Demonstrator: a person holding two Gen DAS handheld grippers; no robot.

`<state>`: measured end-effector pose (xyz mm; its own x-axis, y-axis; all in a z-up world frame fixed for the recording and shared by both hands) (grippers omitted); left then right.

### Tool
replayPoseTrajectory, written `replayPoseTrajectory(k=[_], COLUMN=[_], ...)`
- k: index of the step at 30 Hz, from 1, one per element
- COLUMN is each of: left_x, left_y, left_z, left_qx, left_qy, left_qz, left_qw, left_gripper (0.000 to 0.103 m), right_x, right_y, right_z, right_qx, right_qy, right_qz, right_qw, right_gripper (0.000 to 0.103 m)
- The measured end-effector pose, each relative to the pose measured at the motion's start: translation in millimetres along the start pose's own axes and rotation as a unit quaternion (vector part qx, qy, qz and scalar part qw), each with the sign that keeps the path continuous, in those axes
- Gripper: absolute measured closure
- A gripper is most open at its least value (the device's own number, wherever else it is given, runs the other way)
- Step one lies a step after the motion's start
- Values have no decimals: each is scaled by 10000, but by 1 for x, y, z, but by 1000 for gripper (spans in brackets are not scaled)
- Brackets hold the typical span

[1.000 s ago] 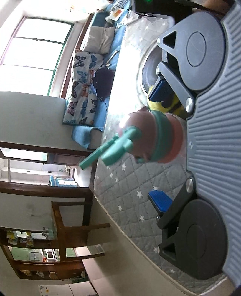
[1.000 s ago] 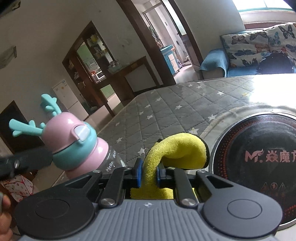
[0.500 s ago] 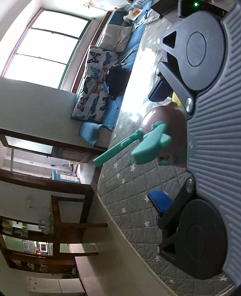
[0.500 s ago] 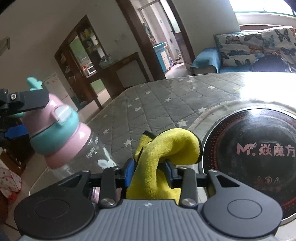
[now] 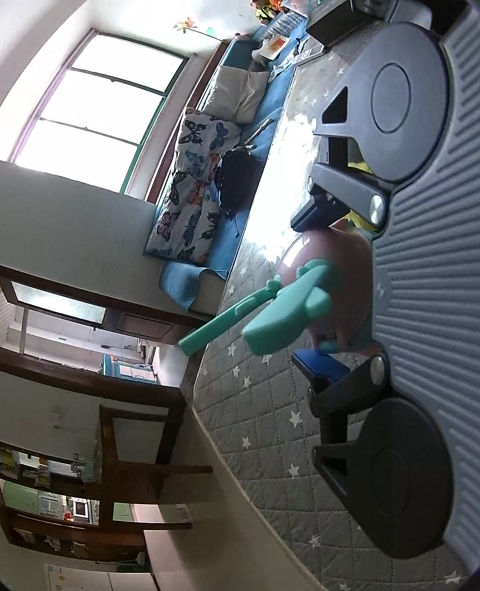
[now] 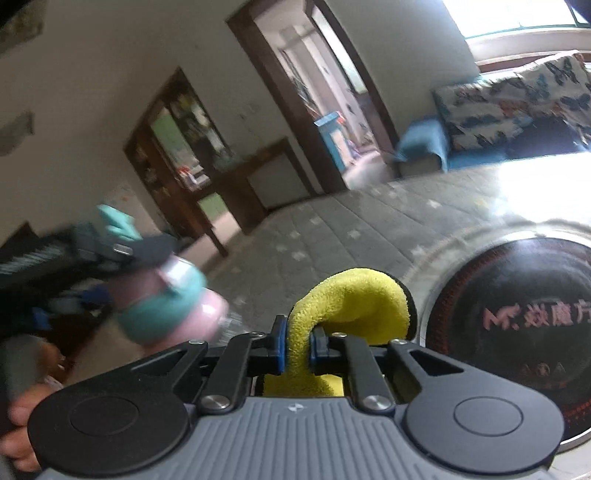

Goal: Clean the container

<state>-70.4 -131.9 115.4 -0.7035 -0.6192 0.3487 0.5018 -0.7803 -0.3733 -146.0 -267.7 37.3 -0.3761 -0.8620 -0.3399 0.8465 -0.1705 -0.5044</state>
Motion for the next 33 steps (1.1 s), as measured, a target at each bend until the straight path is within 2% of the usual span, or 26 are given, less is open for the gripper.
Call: replayPoseTrajectory(k=[10, 24, 33], left_x=[-7, -10, -6], left_y=[4, 5, 8], left_z=[4, 7, 3], left_qx=[-92, -92, -174], left_qy=[-86, -163, -148], left_qz=[-111, -127, -232], left_qw=[9999, 9997, 9995], left_gripper=[34, 33, 32], right_x=[-34, -42, -38], right_y=[-32, -14, 12], right_z=[14, -7, -40], right_qx=[415, 104, -519], right_qy=[-203, -586, -893], right_qz=[811, 569, 184], right_qw=[9956, 9966, 9945], right_gripper=[92, 92, 91])
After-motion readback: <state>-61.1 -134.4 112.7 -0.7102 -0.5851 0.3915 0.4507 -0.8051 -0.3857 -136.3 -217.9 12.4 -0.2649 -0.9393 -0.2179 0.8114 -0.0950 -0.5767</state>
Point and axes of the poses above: each gripper's, at about its wrist camera, not at the fingertips, and y roughly the way its jaws point, x to its right, z to its top, the point moved 3 cm from there along y, roughly the way its jaws point, and after that the axes turned 15 degrees about -z, right-handed, at the moved point
